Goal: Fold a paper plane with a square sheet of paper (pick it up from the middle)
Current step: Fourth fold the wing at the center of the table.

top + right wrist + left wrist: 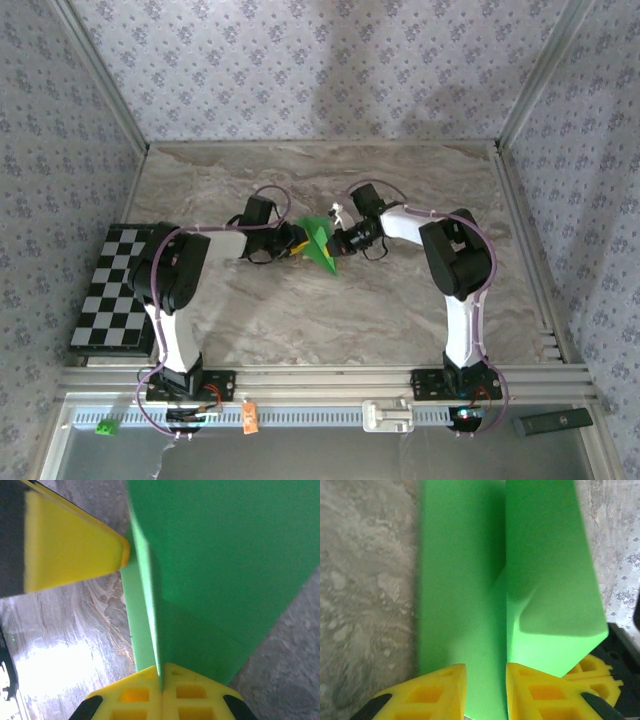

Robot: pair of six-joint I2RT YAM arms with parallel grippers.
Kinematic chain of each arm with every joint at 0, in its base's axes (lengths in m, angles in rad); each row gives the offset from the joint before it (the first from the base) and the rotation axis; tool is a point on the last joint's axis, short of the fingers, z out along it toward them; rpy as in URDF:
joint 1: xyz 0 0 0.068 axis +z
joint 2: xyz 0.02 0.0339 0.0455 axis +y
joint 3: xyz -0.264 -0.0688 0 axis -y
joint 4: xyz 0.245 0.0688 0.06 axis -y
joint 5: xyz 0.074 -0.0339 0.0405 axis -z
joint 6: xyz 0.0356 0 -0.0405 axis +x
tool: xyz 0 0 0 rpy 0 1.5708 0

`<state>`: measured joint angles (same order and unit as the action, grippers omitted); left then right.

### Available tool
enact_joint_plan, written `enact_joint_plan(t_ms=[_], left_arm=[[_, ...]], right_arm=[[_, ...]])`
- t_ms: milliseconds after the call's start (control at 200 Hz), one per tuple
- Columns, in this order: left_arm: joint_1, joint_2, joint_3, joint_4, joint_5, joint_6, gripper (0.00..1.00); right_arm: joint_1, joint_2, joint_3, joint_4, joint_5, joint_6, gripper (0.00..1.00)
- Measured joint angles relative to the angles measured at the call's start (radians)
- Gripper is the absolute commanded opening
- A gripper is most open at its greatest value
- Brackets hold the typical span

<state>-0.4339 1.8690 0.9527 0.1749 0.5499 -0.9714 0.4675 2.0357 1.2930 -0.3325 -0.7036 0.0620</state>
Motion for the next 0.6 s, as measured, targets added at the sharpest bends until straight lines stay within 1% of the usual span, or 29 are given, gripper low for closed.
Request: enact_joint_plan(t_ms=[135, 295, 450, 600], left_arm=[[0.000, -0.057, -0.015, -0.011, -0.018, 0.003, 0.27], [0.000, -0.077, -0.028, -0.010, -0.026, 0.005, 0.25], [-0.001, -0.077, -0.072, -0.006, -0.030, 0.001, 0.22], [-0.013, -0.077, -0.093, -0.006, -0.043, -0.003, 0.22]], right_arm=[[0.027, 0.021, 0.074, -0.087, 0.000, -0.106, 0.03], [0.055, 0.050, 0.120, -0.167, 0.001, -0.200, 0.03], [0.060, 0.066, 0.120, -0.203, 0.006, -0.236, 0.03], [0.058, 0.067, 0.125, -0.215, 0.013, -0.243, 0.03]])
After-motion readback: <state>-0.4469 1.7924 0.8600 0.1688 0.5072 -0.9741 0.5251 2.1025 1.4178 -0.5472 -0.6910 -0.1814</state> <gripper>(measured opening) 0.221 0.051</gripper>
